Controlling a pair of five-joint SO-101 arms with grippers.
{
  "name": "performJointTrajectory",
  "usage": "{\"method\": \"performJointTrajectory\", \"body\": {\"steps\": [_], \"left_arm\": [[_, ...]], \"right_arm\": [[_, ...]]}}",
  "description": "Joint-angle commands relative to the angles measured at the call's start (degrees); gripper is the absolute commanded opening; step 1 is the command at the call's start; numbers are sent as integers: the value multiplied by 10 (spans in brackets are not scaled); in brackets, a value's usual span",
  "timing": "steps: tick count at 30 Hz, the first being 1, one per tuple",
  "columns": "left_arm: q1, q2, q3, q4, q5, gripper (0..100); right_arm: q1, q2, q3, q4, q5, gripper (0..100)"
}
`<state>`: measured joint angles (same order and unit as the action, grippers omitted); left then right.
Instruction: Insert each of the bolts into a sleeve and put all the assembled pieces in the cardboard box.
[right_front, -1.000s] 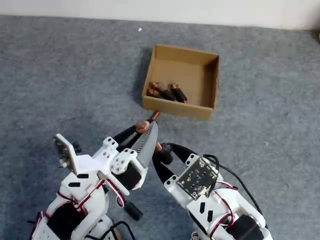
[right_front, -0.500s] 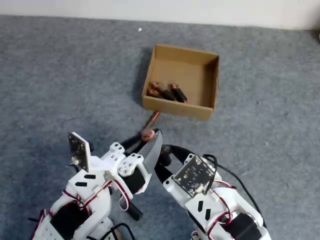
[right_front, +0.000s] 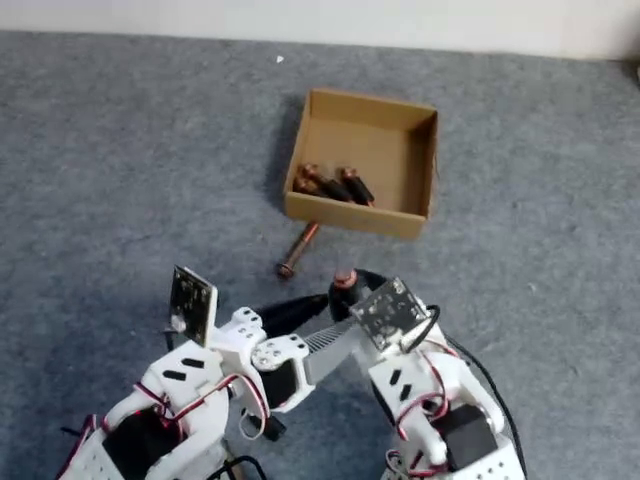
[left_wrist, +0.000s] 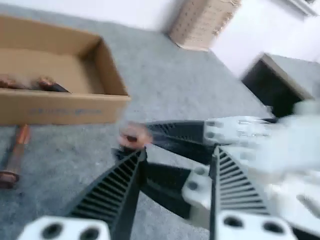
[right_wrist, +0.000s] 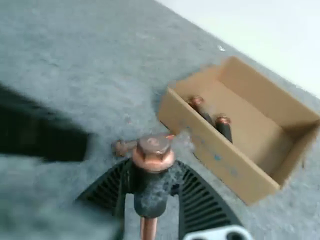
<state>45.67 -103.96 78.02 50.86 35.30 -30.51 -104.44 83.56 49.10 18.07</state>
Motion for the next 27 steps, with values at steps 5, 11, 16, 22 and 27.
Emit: {"method": "performJointTrajectory", "body": {"steps": [5,11,16,22,27], "left_arm": [[-104,4,-7,-10,-5,221],[-217,4,-2,-65,-4,220],[-271,4,22,-102,-4,212],[-313,4,95,-184,-87,0],[-371,4,154,-190,-135,8]], "right_arm": [[38,-9,29,-80,-29,6],[66,-8,35,-100,-31,6],[75,-8,50,-102,-32,6],[75,-8,105,-175,-31,6],[75,-8,111,-180,-31,6]]}}
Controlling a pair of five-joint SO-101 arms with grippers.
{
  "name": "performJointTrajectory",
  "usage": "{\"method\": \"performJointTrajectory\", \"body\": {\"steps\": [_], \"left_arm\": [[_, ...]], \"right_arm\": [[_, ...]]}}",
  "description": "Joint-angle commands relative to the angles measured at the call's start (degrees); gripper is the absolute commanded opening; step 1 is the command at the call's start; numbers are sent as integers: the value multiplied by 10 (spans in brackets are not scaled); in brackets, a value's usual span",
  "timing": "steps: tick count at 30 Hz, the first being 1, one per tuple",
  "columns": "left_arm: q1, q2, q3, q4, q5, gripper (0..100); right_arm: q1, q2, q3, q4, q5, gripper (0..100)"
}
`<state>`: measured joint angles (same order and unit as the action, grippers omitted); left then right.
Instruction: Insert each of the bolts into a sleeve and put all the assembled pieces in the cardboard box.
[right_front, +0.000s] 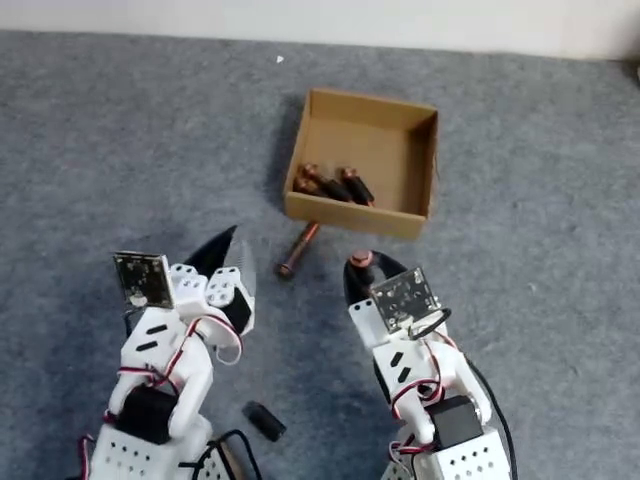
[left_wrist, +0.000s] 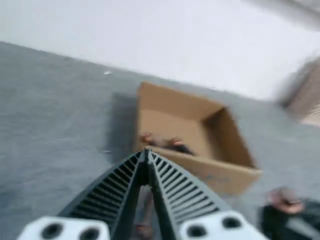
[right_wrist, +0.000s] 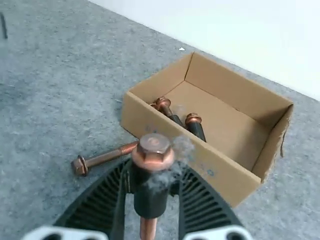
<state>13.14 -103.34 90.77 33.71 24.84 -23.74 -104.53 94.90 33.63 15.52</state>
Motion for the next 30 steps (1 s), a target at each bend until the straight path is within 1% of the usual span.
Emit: {"method": "performJointTrajectory", "body": {"steps": [1,5,8,13,16,20,23,30], "left_arm": [[-58,-2,41,-19,-36,5],[-102,0,64,-11,-60,6],[-123,-2,64,22,-61,6],[-127,-2,64,89,-62,6],[-128,-2,64,91,-62,6],[-126,1,64,91,-62,6],[-128,3,64,92,-62,6],[-128,-1,64,109,-62,6]], "right_arm": [[7,-7,-2,-25,-5,6],[7,-7,-4,-22,-5,6],[7,-7,-7,26,-4,6],[7,10,-127,109,-4,6],[7,83,-201,106,-5,6],[7,246,-297,44,-5,6],[8,382,-371,-24,-5,6],[68,690,-521,-228,-5,6]]}}
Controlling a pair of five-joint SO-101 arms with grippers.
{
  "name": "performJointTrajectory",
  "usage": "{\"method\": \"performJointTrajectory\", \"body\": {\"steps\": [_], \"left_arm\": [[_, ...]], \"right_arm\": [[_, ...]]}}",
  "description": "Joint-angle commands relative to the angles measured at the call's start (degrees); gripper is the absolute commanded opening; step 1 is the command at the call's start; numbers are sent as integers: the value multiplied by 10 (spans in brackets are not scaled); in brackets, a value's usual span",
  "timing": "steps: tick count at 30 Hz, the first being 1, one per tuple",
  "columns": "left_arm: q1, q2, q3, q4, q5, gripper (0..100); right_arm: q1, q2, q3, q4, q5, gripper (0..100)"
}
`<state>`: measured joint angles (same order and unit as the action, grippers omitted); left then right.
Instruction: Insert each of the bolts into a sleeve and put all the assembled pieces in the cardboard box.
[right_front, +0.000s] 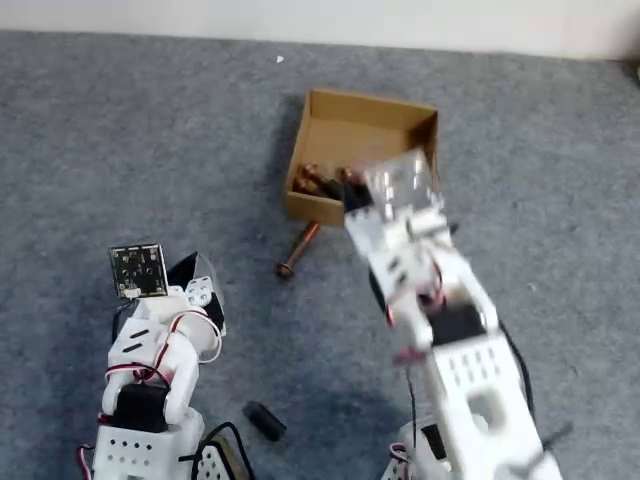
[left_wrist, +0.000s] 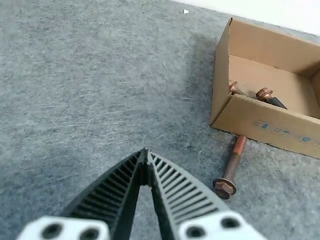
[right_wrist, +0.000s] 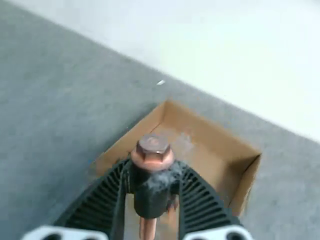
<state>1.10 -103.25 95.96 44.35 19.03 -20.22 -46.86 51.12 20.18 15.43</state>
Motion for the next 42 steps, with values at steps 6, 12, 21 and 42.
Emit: {"method": "performJointTrajectory", "body": {"steps": [6,12,21,42], "left_arm": [[-6,1,12,5,-4,8],[-7,0,12,5,-4,8],[-8,0,12,5,-4,9],[-43,-3,12,2,-4,8]], "right_arm": [[72,315,-173,-164,-4,6],[78,437,-189,-204,-5,6],[95,510,-194,-207,-87,45],[54,247,-144,37,-138,142]]}}
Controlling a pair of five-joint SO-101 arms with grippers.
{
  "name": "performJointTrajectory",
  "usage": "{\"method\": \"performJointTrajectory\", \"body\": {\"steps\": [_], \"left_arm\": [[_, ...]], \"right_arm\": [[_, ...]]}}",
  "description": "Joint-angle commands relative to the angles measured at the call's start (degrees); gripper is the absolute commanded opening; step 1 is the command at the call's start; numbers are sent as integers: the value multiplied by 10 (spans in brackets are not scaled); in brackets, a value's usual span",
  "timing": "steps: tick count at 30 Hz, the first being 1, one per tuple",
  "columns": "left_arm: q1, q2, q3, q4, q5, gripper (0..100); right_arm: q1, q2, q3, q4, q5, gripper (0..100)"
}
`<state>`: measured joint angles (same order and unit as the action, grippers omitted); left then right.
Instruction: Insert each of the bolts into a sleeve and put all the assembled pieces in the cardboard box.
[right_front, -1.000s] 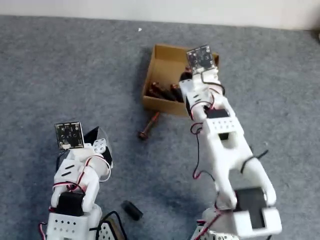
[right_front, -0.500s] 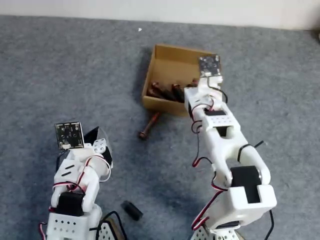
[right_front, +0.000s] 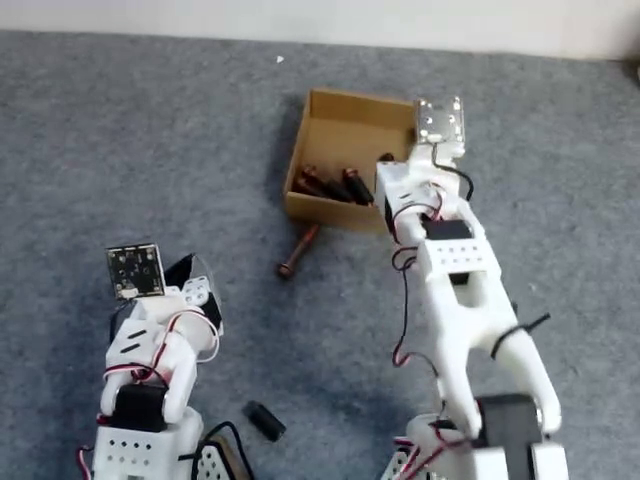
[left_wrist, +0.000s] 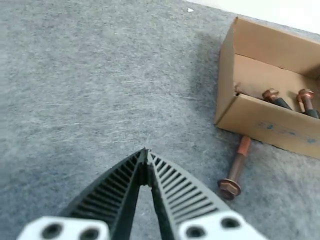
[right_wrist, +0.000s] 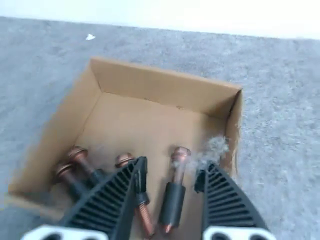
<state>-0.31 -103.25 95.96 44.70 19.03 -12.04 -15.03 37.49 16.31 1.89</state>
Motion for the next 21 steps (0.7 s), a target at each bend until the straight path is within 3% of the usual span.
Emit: {"method": "performJointTrajectory", "body": {"steps": [1,9,16,21], "left_arm": [[-35,-3,12,-2,-4,8],[-54,-3,12,-3,-4,10],[-56,-3,11,-3,-4,8],[-138,-3,12,-49,-4,10]], "right_arm": [[-35,-87,-7,109,-3,142],[-144,-169,-9,306,-3,142],[-241,-169,-7,338,-7,142],[-311,-173,-7,465,-7,142]]}}
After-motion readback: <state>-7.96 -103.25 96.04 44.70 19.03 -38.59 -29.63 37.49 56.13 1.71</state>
